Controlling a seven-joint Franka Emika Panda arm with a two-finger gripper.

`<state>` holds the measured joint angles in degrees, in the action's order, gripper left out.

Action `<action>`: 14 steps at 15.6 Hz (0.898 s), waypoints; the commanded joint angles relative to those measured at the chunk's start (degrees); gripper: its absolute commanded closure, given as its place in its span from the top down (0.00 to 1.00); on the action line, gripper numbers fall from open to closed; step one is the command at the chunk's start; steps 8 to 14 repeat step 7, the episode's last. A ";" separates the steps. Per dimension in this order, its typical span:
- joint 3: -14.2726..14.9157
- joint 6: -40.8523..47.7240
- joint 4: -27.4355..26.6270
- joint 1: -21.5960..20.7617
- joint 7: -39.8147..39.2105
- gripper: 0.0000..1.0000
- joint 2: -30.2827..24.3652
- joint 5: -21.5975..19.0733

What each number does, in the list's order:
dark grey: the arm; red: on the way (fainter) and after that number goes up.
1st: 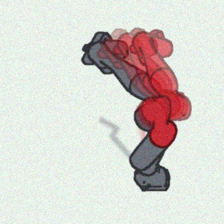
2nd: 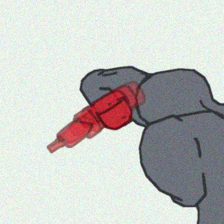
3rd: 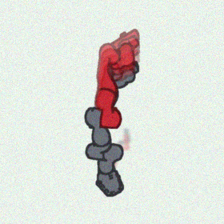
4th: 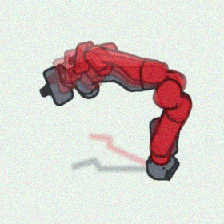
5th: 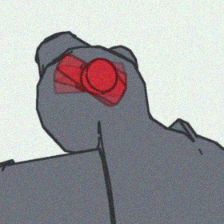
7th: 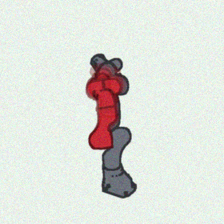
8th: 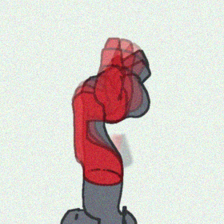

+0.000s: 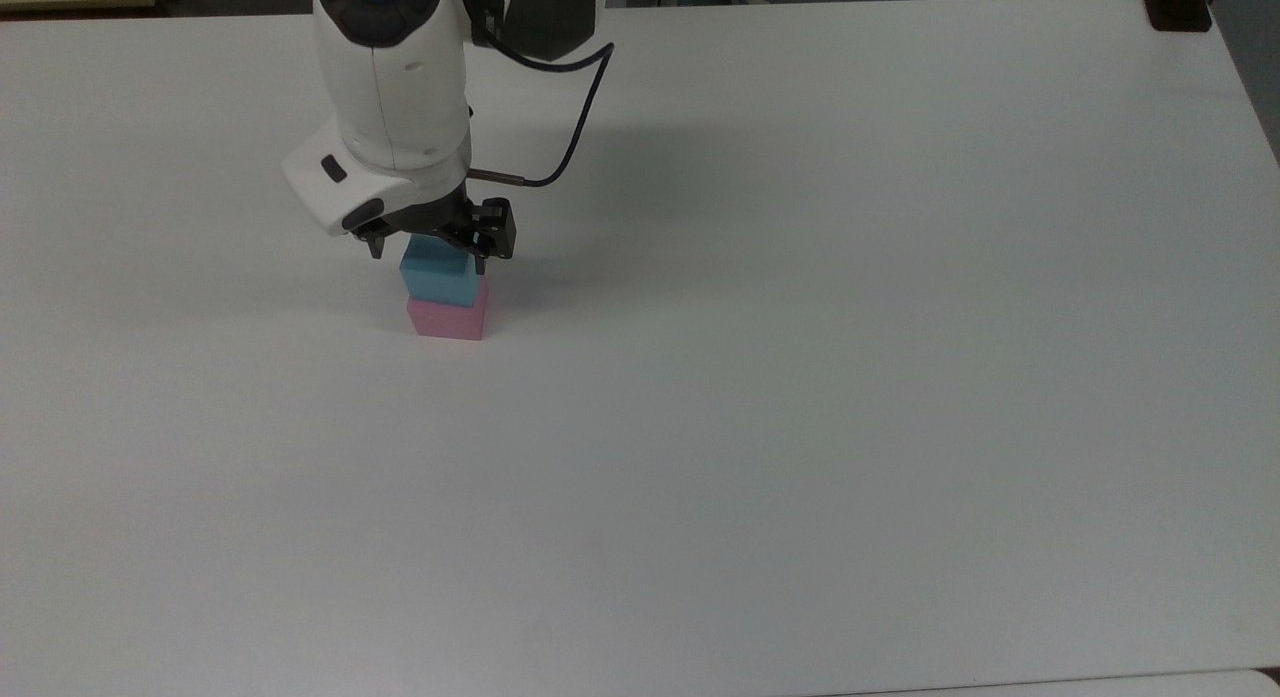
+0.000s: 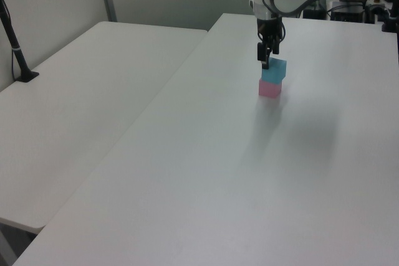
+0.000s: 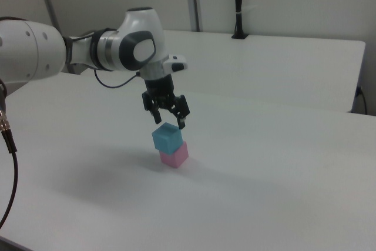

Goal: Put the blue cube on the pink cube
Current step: 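Lower the blue cube onto the pink cube and open the gripper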

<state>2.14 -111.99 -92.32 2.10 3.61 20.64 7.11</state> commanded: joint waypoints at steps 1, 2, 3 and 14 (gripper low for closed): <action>-0.56 2.91 1.36 -2.96 6.22 1.00 -4.89 -0.43; -0.47 4.40 1.18 -4.89 7.36 1.00 -6.65 -0.60; -0.29 5.28 1.01 -5.78 8.07 1.00 -8.14 -0.95; 0.06 10.03 1.00 -6.05 8.25 1.00 -12.46 -6.31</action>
